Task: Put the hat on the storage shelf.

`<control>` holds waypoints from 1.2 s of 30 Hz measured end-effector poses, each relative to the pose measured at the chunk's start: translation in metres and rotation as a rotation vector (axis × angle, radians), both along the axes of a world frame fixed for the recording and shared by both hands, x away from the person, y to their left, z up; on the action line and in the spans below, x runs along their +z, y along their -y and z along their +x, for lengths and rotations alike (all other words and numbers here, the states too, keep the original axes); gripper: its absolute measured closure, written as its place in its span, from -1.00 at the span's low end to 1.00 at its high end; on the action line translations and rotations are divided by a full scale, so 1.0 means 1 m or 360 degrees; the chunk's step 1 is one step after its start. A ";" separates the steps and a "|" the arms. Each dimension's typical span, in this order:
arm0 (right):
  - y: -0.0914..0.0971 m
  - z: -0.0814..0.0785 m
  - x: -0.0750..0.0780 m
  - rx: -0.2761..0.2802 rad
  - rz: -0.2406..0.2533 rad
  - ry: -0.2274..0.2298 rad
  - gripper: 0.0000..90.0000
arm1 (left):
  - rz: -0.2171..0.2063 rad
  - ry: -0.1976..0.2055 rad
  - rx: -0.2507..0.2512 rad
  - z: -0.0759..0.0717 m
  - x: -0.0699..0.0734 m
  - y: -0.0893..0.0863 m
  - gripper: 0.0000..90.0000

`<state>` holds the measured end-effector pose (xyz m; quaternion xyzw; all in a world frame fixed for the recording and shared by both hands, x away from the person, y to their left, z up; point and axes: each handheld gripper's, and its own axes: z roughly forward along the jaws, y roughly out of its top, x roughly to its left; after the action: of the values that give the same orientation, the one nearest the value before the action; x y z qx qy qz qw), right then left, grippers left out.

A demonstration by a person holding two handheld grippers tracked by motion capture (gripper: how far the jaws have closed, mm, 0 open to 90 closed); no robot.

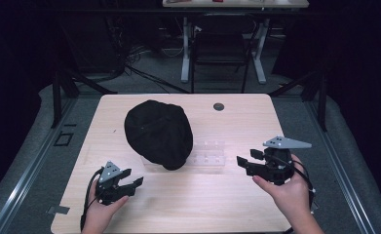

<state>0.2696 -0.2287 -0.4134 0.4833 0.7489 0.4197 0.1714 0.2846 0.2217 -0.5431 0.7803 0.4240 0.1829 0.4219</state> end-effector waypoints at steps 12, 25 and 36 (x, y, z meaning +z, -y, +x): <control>0.003 -0.013 -0.052 -0.0110 -0.0065 0.0066 -0.03 | 0.0003 0.0003 0.0005 0.001 -0.005 -0.001 -0.09; 0.010 -0.020 -0.119 -0.0162 -0.0115 0.0108 -0.02 | 0.0037 -0.0019 -0.0032 0.000 -0.010 0.003 -0.08; 0.011 -0.018 -0.137 -0.0146 -0.0068 0.0051 -0.03 | 0.0058 -0.0049 -0.0069 0.001 -0.015 0.008 -0.06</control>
<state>0.2519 -0.2402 -0.5507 0.5067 0.7318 0.4031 0.2128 0.2854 0.2139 -0.5583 0.7995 0.4101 0.1694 0.4050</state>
